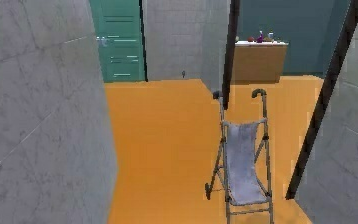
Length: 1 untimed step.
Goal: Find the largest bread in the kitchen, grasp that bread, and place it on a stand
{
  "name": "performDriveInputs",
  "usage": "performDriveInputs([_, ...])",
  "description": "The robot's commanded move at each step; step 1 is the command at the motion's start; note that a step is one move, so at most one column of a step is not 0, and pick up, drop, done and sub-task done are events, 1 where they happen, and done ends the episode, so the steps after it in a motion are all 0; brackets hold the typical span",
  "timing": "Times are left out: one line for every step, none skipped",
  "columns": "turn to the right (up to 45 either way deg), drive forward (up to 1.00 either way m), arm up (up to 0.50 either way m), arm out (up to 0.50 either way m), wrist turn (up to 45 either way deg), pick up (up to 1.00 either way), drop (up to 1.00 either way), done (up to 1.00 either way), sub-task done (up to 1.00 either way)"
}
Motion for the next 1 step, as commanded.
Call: performDriveInputs([0.0, 1.00, 0.00, 0.00, 0.0, 0.00, 0.00, 0.00, 0.00])
